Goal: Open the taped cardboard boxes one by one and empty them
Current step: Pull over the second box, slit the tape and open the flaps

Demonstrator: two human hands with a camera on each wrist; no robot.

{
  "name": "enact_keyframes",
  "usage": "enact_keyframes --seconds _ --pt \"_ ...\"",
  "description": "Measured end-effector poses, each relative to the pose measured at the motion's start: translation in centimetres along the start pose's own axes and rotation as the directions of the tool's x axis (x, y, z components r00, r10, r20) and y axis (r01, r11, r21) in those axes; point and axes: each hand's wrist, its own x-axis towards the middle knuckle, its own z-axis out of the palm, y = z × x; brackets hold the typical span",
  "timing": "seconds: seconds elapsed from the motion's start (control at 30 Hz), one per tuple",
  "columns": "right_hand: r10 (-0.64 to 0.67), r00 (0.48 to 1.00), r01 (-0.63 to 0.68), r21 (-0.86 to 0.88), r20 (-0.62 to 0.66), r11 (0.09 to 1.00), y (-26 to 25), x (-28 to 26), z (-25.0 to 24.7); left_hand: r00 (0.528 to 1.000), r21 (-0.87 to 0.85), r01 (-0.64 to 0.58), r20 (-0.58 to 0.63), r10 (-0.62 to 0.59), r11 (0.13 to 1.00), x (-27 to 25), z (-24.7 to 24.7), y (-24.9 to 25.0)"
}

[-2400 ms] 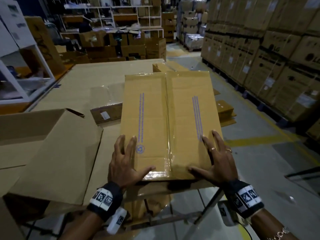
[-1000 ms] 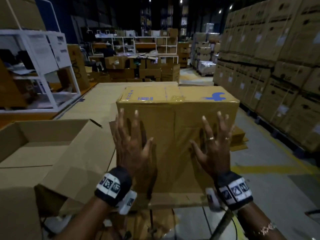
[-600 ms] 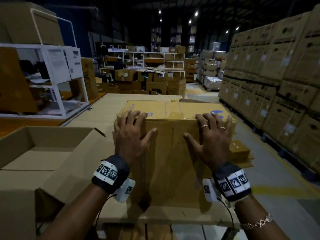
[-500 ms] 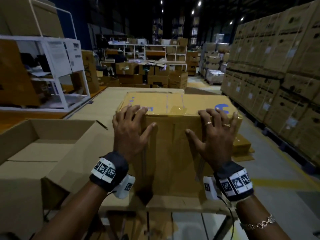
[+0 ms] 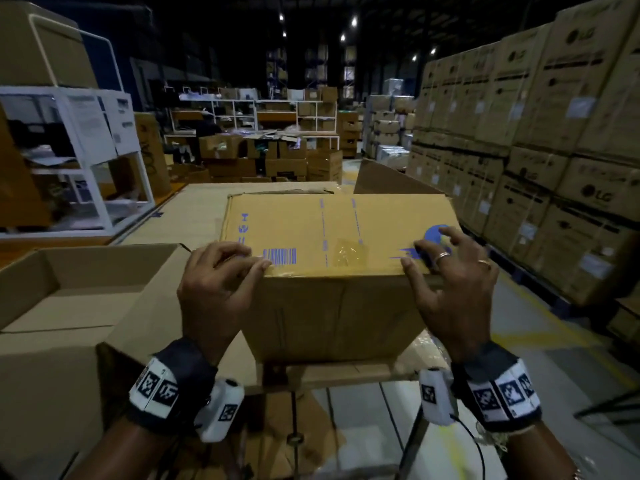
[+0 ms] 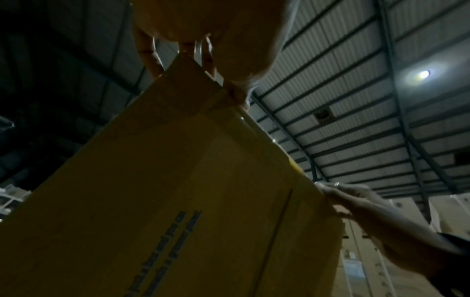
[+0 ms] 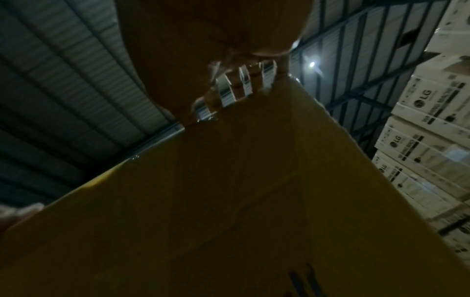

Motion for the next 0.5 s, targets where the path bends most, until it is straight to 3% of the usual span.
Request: enact_keyframes --seconds 0.1,0.23,0.37,0.5 --pt "0.074 0.991 -0.075 0.004 0.111 0.997 0.1 -0.5 -1.9 0.989 0.034 0.061 0.133 -0.065 0.998 -0.8 -1.9 0.8" --pt "0.096 0.97 -0.098 -0.004 0.222 0.995 -0.4 -1.9 -4.2 0.913 0.048 0.112 0.39 -0.122 0.993 -2.0 -4.1 1.5" --pt "0.135 0.913 -0.17 0.058 0.384 0.984 0.1 -3.9 -5.8 0.861 -0.002 0.076 0.504 -0.065 0.997 -3.5 -6.0 1.8" --pt "0.107 0.907 -0.159 0.097 0.407 0.983 -0.4 -5.7 -5.4 0.847 -0.059 0.064 0.531 -0.023 0.996 -5.0 -6.4 0.5"
